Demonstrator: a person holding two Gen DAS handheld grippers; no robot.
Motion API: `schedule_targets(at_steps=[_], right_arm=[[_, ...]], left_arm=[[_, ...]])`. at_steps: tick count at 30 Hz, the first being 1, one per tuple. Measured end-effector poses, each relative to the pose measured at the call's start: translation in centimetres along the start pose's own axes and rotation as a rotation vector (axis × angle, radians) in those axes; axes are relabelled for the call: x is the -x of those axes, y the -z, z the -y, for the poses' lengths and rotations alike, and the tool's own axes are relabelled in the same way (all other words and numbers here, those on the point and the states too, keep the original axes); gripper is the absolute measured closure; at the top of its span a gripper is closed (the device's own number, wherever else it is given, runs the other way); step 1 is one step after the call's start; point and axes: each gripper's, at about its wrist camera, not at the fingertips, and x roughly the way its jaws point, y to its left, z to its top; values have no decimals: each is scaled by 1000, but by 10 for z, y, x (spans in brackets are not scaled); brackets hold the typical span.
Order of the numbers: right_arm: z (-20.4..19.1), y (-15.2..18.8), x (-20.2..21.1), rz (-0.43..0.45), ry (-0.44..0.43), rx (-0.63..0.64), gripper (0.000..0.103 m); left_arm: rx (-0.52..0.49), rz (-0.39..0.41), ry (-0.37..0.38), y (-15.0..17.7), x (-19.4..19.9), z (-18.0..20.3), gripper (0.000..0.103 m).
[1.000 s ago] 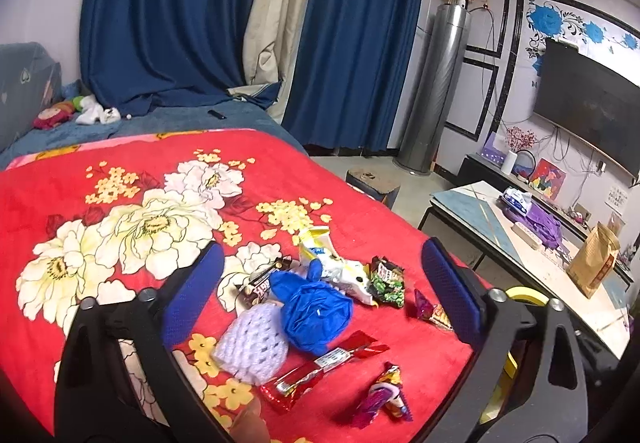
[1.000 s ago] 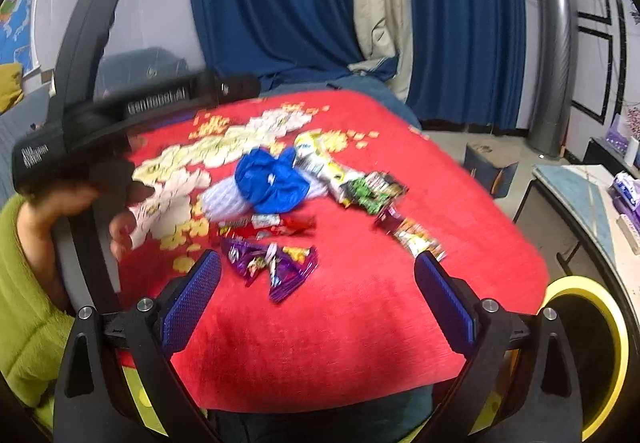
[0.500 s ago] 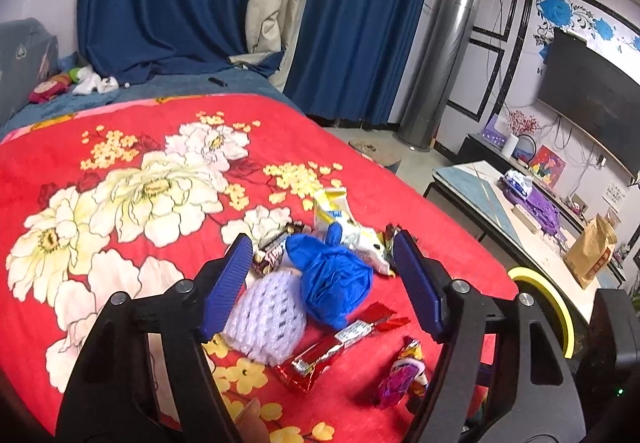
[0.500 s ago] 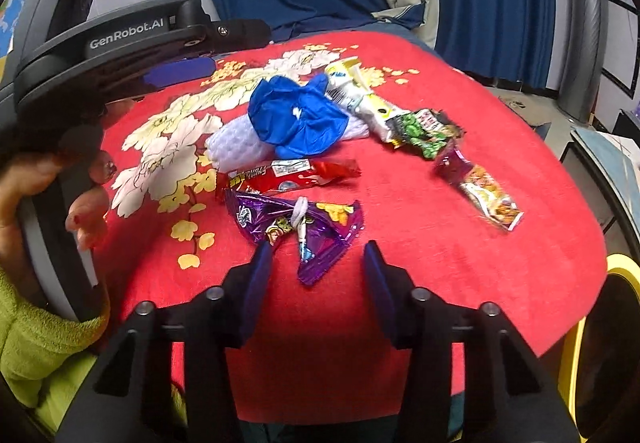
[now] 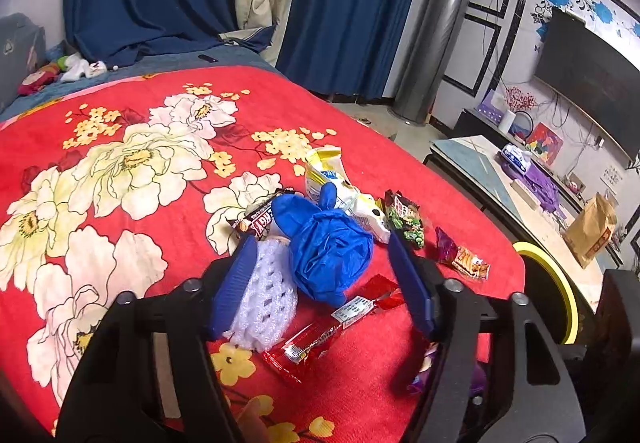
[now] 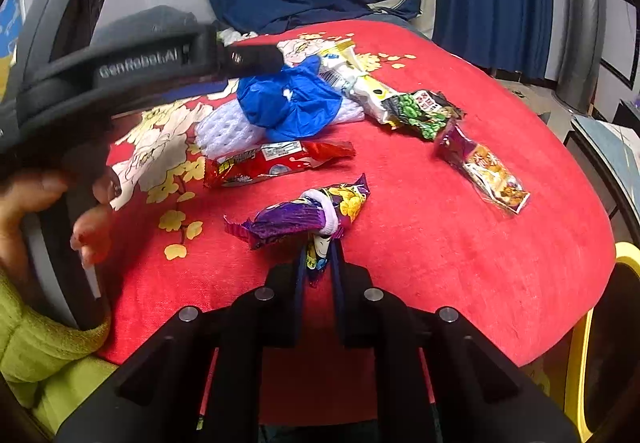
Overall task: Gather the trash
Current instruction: 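Grasp the purple candy wrapper with the right tool while the left tool grasps the blue glove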
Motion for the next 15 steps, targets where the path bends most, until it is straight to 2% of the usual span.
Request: schedule_targets(at_steps=[3, 15], right_arm=[[5, 0, 5, 4, -4, -20, 91], [10, 1, 13, 16, -17, -48, 91]], left_arm=[[-3, -8, 3, 2, -2, 1, 50], [-16, -49, 2, 6, -8, 6, 76]])
